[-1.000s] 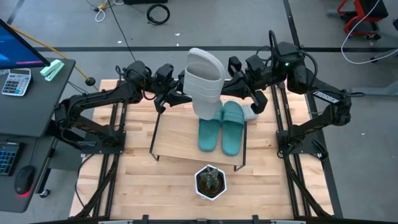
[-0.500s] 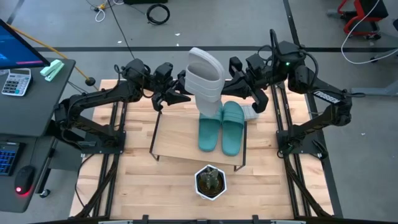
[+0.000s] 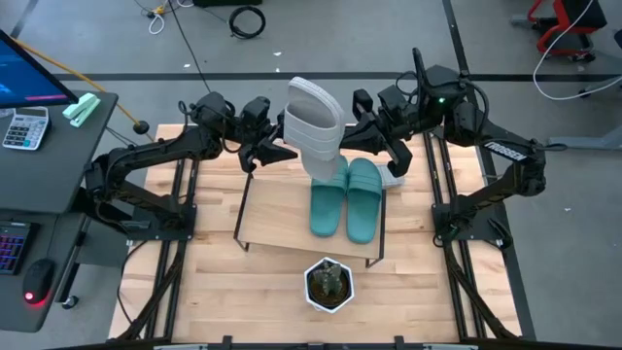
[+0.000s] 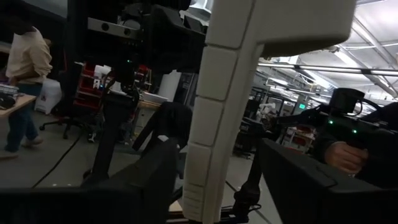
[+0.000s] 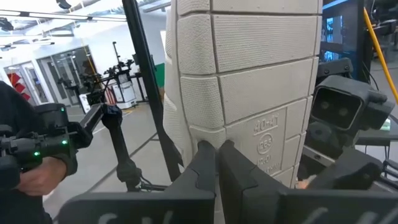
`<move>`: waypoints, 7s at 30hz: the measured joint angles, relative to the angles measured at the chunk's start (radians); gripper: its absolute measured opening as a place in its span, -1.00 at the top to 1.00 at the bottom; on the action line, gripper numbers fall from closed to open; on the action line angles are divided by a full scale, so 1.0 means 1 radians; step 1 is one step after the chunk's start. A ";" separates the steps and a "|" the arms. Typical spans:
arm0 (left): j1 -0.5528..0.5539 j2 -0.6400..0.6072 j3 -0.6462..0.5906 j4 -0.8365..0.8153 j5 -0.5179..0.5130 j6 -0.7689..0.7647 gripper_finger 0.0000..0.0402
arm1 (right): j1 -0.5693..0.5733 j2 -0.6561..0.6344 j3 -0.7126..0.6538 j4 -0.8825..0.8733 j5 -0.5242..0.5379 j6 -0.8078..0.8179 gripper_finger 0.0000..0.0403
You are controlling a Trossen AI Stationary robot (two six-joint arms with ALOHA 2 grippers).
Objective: Pick and place slides into the shelf
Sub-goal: Put the bottom gray slide on the shelf
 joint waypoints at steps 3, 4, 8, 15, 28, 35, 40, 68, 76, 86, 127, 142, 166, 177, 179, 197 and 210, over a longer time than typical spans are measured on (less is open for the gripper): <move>0.000 0.000 0.000 0.000 0.000 0.000 -0.34 | 0.000 0.011 0.000 0.009 0.003 -0.001 0.99; 0.000 0.000 0.000 0.000 -0.001 0.000 -0.38 | 0.000 0.013 0.000 0.015 0.005 -0.002 0.99; 0.000 0.000 0.000 -0.002 -0.018 0.000 -0.50 | 0.000 0.038 0.000 0.020 0.008 -0.013 0.99; 0.000 0.000 0.000 -0.003 -0.019 0.006 -0.51 | 0.000 0.071 0.000 0.039 0.018 -0.035 0.99; 0.000 0.000 0.000 -0.003 -0.019 0.034 0.20 | -0.008 0.071 0.000 0.125 0.022 -0.026 0.99; -0.001 -0.001 0.002 0.003 -0.017 0.050 0.64 | -0.009 0.071 0.000 0.157 0.020 -0.022 0.99; -0.001 -0.001 0.002 0.002 -0.019 0.068 0.65 | -0.019 0.071 0.000 0.159 0.016 -0.020 0.99; 0.207 -0.041 0.550 -1.446 -0.160 0.778 0.66 | -0.175 -0.168 0.001 -0.099 -0.008 0.111 0.26; 0.086 0.077 0.876 -1.861 -0.454 0.908 0.66 | -0.220 -0.143 0.001 -0.099 -0.065 0.056 0.26; -0.048 0.229 0.997 -2.143 -0.703 0.931 0.66 | -0.221 -0.075 0.001 -0.155 -0.086 -0.040 0.26; -0.052 0.368 0.997 -2.145 -0.970 0.971 0.66 | -0.047 0.144 0.001 -0.280 0.347 -0.492 -0.76; -0.035 0.368 0.997 -2.137 -0.977 0.955 0.67 | 0.008 0.249 0.001 -0.285 0.670 -0.470 -0.93; -0.026 0.312 0.995 -1.916 -1.085 1.043 0.41 | -0.030 0.190 0.003 -0.358 0.699 -0.393 0.58; -0.008 0.226 0.995 -1.624 -1.077 1.055 0.35 | -0.064 0.055 0.004 -0.406 0.676 -0.384 0.58; -0.009 0.219 0.995 -1.579 -1.057 1.055 0.31 | -0.051 0.043 0.005 -0.434 0.675 -0.380 0.58; 0.035 0.210 1.016 -1.471 -1.034 0.961 -0.34 | -0.065 -0.080 -0.002 -0.565 0.836 -0.390 0.58; 0.098 0.212 0.988 -1.169 -0.636 0.671 -0.24 | -0.145 -0.197 0.001 -0.258 0.907 -0.367 0.58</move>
